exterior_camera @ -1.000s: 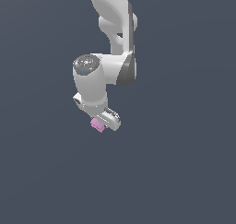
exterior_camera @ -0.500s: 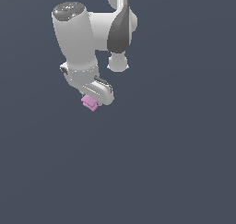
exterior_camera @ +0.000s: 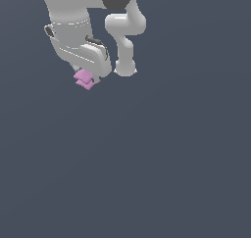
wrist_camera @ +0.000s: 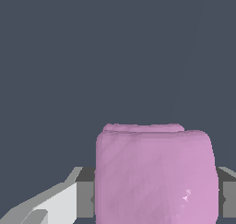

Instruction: Pick up the object and move it to a goal position.

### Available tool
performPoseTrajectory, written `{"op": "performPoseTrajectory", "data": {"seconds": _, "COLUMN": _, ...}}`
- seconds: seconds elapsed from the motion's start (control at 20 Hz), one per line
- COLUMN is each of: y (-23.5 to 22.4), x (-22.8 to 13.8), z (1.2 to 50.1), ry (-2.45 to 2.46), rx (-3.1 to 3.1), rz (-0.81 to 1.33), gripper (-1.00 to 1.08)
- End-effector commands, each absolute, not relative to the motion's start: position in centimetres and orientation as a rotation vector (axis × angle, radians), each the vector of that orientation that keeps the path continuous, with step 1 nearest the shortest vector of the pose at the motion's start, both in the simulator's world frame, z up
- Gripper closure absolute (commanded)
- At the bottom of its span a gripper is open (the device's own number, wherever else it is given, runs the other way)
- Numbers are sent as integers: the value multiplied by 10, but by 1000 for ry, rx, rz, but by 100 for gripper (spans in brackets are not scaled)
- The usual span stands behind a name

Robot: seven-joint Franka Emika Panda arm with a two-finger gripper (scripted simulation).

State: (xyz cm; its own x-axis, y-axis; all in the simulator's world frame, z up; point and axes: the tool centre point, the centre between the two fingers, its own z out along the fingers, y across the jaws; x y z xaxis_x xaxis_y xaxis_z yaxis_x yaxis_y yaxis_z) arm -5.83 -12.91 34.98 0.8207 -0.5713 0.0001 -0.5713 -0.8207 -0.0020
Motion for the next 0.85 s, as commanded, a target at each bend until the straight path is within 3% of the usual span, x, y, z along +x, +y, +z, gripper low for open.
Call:
{"op": "performPoseTrajectory", "data": {"seconds": 0.0, "y": -134, "x": -67, "z": 371, "ry": 940, "rx": -2997, "rz": 1, "gripper": 108}}
{"op": "performPoseTrajectory", "data": {"seconds": 0.4, "y": -144, "x": -82, "z": 413, "ry": 939, "rx": -2998, "rz": 0, "gripper": 108}}
{"op": "performPoseTrajectory", "data": {"seconds": 0.8, "y": -146, "x": -82, "z": 421, "ry": 937, "rx": -2998, "rz": 0, "gripper": 108}}
